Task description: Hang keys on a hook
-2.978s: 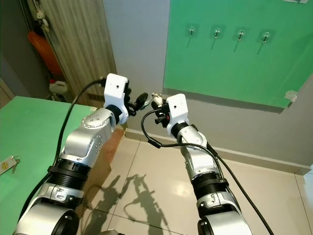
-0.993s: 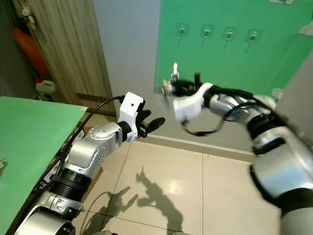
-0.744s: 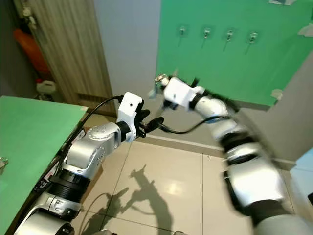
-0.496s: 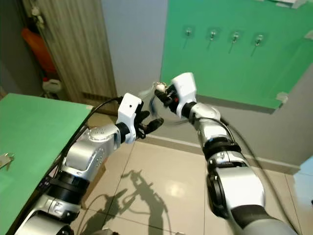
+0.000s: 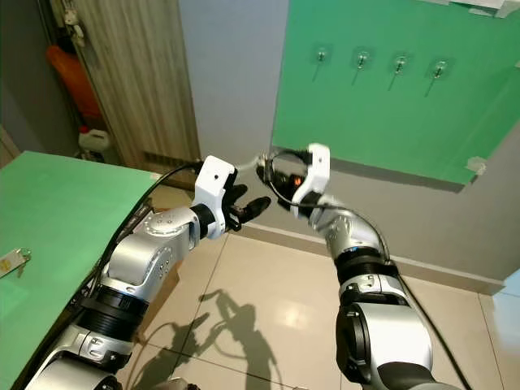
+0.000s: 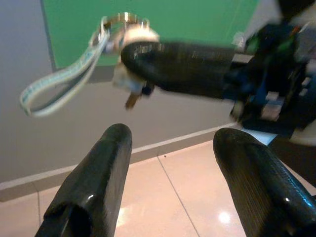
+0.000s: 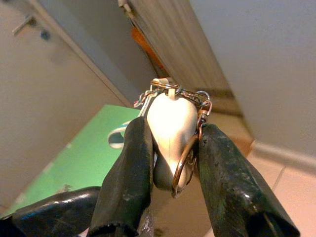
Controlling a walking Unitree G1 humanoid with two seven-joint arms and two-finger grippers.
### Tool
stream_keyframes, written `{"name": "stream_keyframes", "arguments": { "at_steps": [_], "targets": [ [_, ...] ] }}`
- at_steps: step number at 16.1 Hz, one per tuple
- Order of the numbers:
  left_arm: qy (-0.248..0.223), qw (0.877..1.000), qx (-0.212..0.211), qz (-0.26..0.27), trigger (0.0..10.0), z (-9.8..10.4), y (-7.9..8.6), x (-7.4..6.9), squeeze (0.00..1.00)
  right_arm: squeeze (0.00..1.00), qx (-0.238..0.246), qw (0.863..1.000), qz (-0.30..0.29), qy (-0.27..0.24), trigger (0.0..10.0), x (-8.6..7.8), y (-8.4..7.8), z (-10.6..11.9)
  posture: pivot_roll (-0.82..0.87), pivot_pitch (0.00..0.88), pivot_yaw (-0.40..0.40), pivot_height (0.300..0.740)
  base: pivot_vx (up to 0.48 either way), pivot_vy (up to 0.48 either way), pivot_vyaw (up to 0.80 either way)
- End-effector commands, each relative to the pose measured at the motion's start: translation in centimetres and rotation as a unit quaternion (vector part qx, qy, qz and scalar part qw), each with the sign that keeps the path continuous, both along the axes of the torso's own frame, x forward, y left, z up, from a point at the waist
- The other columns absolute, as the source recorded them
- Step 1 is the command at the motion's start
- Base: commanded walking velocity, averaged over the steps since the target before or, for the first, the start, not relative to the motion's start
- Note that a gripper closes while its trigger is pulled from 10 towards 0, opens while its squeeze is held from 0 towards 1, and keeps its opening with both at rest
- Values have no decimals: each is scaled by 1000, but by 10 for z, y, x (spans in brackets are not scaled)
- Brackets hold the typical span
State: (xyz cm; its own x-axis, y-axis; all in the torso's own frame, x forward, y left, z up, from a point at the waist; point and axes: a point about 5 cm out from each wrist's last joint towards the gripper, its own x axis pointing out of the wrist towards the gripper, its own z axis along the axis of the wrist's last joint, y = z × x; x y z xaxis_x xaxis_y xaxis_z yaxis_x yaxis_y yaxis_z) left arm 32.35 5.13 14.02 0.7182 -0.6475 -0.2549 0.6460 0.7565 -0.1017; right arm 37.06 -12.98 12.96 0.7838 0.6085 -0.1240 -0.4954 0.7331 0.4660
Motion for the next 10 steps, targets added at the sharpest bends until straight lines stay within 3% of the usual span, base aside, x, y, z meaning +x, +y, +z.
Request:
{"name": "stream_keyframes", "arguments": {
  "at_steps": [1, 3, 5, 7, 10],
  "targets": [
    [-38, 998, 44, 1, 10000, 4, 2, 2, 0, 0, -80, 996, 12, -40, 0, -2, -7, 1, -34, 0, -26, 740, 0, 0, 0],
    [-69, 992, 108, -2, 10000, 3, 8, 4, 0, 0, -120, 991, 18, -60, 0, -4, -15, 6, -37, 0, -27, 740, 0, 0, 0],
    [-118, 975, 186, -5, 10000, 5, 14, 8, 0, 0, -148, 986, 24, -71, 0, -6, -23, 11, -37, 0, -28, 740, 0, 0, 0],
    [-135, 970, 200, -5, 10000, 8, 16, 10, 0, 0, -160, 983, 35, -79, 0, -10, -25, 16, -40, 0, -26, 740, 0, 0, 0],
    [-134, 973, 190, -9, 10000, 7, 12, 10, 0, 0, -159, 982, 39, -91, 0, -13, -21, 19, -47, 0, -19, 740, 0, 0, 0]
  ]
}}
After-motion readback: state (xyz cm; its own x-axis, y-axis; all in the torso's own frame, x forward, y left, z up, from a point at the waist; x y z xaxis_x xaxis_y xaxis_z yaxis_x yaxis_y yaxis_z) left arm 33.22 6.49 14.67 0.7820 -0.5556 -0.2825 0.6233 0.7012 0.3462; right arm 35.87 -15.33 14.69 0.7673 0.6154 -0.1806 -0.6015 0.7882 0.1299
